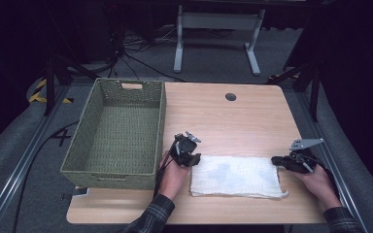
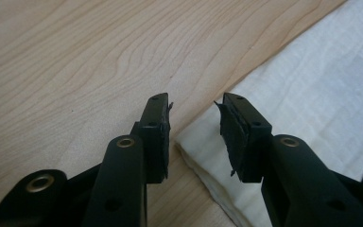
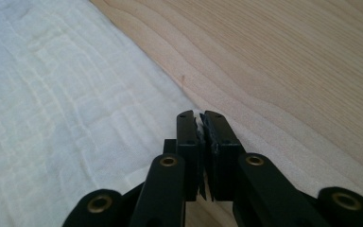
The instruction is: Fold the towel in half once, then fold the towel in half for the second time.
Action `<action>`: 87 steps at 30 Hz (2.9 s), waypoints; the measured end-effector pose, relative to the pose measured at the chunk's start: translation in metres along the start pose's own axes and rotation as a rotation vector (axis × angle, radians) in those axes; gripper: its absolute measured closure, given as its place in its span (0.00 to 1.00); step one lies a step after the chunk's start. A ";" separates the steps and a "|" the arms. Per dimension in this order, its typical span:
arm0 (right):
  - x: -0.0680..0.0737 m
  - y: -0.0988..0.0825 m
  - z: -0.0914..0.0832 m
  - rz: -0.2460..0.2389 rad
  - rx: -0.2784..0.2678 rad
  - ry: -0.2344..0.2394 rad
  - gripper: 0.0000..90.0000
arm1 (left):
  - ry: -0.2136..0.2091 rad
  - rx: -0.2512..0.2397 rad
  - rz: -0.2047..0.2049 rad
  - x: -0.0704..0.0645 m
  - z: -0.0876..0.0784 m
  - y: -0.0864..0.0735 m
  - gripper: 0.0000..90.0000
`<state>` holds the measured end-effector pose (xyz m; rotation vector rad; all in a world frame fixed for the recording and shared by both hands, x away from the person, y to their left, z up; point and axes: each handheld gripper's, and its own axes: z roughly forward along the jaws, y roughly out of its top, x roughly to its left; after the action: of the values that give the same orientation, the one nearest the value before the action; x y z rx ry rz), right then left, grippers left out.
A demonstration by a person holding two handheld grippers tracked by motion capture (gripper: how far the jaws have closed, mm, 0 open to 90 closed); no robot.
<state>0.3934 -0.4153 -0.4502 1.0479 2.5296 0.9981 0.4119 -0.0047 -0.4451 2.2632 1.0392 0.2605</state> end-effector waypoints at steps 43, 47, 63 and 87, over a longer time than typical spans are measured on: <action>-0.027 0.018 -0.025 0.009 -0.149 -0.089 0.97 | -0.096 -0.190 0.008 0.005 -0.019 0.023 0.95; -0.026 0.017 -0.031 0.010 -0.163 -0.084 0.97 | -0.105 -0.194 0.011 0.005 -0.022 0.021 0.95; -0.004 0.008 -0.048 -0.005 -0.177 -0.046 0.97 | -0.097 -0.205 0.050 -0.009 -0.044 0.006 0.95; 0.021 -0.020 -0.055 -0.020 -0.131 0.010 0.96 | -0.068 -0.120 0.152 -0.042 -0.048 -0.025 0.95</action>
<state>0.3439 -0.4387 -0.4219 0.9814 2.4401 1.1488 0.3484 -0.0010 -0.4194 2.2291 0.7960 0.2988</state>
